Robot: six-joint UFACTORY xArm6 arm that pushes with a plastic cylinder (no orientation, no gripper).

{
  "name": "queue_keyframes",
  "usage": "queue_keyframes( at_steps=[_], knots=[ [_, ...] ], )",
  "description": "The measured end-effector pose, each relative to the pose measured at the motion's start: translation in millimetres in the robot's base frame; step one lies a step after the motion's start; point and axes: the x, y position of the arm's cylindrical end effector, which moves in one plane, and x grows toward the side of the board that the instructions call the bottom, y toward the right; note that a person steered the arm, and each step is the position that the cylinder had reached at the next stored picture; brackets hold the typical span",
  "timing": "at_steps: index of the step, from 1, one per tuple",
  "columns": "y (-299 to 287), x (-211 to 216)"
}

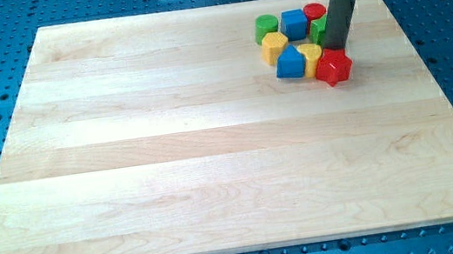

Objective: Move the red star to the bottom right of the board

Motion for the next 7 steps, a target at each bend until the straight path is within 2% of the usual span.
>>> queue_keyframes(
  at_steps=[1,4,7],
  knots=[
    [-14,97],
    [-49,95],
    [-49,101]
  ],
)
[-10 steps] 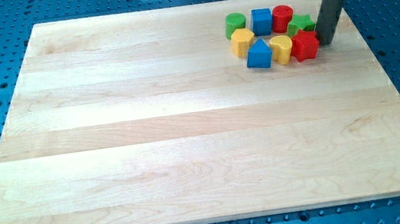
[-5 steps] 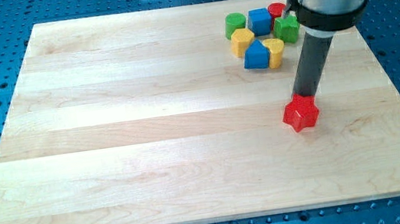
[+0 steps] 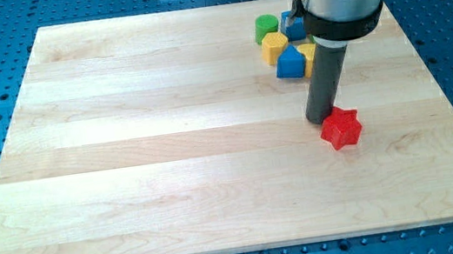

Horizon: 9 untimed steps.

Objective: Move the red star to the bottom right of the board

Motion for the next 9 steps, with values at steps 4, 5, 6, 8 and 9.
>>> queue_keyframes(
  at_steps=[4,5,6,8,9],
  knots=[
    [74,56],
    [87,64],
    [88,29],
    [112,92],
    [110,68]
  ],
)
